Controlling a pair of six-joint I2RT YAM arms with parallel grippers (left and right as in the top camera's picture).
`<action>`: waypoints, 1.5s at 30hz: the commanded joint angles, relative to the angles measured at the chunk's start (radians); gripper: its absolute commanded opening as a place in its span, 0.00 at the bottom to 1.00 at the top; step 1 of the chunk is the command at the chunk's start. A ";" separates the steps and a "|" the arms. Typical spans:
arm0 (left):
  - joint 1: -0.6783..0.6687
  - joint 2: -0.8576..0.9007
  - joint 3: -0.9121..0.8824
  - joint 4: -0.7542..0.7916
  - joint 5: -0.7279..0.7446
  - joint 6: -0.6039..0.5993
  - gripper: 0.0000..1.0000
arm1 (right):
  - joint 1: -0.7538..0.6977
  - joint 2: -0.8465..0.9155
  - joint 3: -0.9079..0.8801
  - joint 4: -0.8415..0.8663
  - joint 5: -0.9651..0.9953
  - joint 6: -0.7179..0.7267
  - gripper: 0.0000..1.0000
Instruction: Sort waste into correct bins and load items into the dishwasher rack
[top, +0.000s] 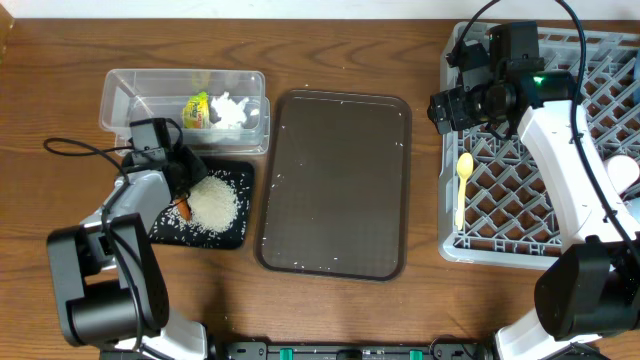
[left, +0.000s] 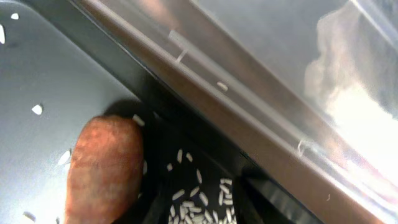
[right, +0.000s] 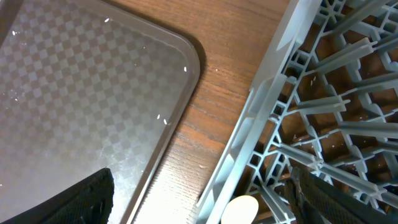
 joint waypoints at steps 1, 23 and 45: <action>-0.006 0.019 0.008 0.038 0.033 -0.006 0.35 | 0.006 0.003 0.001 -0.003 -0.014 0.014 0.88; -0.027 -0.347 0.010 -0.301 0.092 0.230 0.38 | 0.007 0.003 0.001 0.015 -0.093 0.016 0.99; -0.180 -0.331 0.310 -0.962 0.087 0.370 0.80 | -0.332 -0.054 0.012 -0.262 0.024 0.222 0.99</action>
